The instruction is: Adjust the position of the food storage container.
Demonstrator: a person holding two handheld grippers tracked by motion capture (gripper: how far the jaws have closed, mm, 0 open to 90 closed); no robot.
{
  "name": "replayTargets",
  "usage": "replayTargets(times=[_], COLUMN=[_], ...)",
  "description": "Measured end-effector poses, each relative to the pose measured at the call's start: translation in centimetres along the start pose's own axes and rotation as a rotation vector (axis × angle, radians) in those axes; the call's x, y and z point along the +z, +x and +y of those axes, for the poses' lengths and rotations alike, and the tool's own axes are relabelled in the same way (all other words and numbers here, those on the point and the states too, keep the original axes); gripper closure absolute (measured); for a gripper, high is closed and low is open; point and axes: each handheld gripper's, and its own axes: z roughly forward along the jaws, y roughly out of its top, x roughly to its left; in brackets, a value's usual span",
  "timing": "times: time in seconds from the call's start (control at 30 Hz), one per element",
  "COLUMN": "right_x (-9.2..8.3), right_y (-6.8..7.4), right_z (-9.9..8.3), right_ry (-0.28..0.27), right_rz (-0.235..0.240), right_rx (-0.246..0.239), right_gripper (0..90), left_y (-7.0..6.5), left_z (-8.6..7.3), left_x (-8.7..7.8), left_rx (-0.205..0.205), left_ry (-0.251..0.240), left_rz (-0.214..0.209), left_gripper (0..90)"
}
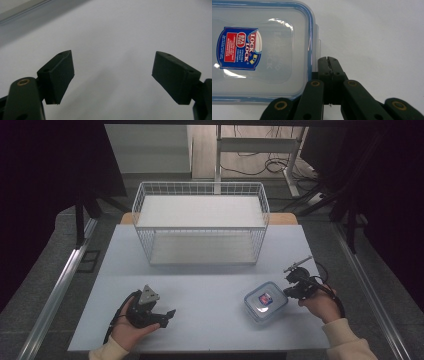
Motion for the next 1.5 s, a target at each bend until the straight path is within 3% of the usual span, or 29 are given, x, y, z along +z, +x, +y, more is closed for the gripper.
replayTargets(times=[0.13, 0.23, 0.37, 0.47, 0.57, 0.6, 0.63, 0.7, 0.73, 0.77, 1.0, 1.17, 1.5], right_x=[-0.5, -2.3, -3.5, -4.2, -3.8, -3.2, -3.2, -2.2, -2.2, -1.5, -0.6, 0.1, 0.9], right_y=[-0.1, 0.2, 1.2, 3.2, 4.6, 6.1, 6.1, 7.8, 7.8, 8.7, 9.7, 10.1, 10.9], right_z=[-0.3, -1.3, -2.5, -4.1, -4.6, -5.0, -5.0, -5.1, -5.1, -4.9, -4.0, -3.5, -2.0], right_ry=[-0.023, -0.073, -0.074, -0.049, -0.029, -0.006, -0.006, 0.001, 0.001, 0.0, -0.028, -0.029, -0.125], right_rz=[-0.008, 0.007, 0.015, 0.067, 0.097, 0.122, 0.122, 0.151, 0.151, 0.165, 0.18, 0.159, 0.157], right_rx=[-0.007, -0.031, -0.075, -0.155, -0.194, -0.23, -0.23, -0.262, -0.262, -0.272, -0.26, -0.258, -0.209], right_gripper=[89.6, 89.6, 89.6, 89.7, 89.6, 89.6, 89.6, 89.6, 89.6, 89.6, 89.7, 89.7, 89.6], left_y=[0.0, 0.0, -0.1, -0.1, -0.2, -0.2, -0.2, -0.3, -0.3, -0.3, 0.0, 0.0, 0.0], left_z=[0.0, -0.1, 0.0, 0.0, 0.1, 0.1, 0.1, 0.2, 0.2, 0.2, 0.0, 0.0, -0.1], left_x=[-0.1, -0.1, 0.0, 0.0, 0.0, 0.0, 0.0, 0.1, 0.1, 0.1, 0.1, 0.0, 0.0], left_rx=[-0.001, -0.003, 0.002, 0.005, 0.005, 0.005, 0.005, 0.004, 0.004, 0.005, 0.005, 0.005, 0.012], left_ry=[0.003, -0.001, 0.0, -0.001, -0.001, -0.001, 0.0, -0.001, -0.001, 0.0, 0.004, 0.002, 0.001], left_rz=[0.001, 0.001, -0.001, 0.0, 0.002, 0.002, 0.002, 0.001, 0.001, 0.001, 0.003, 0.002, 0.006], left_gripper=[17.8, 17.8, 17.8, 17.8, 17.9, 17.8, 17.8, 17.7, 17.7, 17.8, 17.7, 17.7, 17.6])
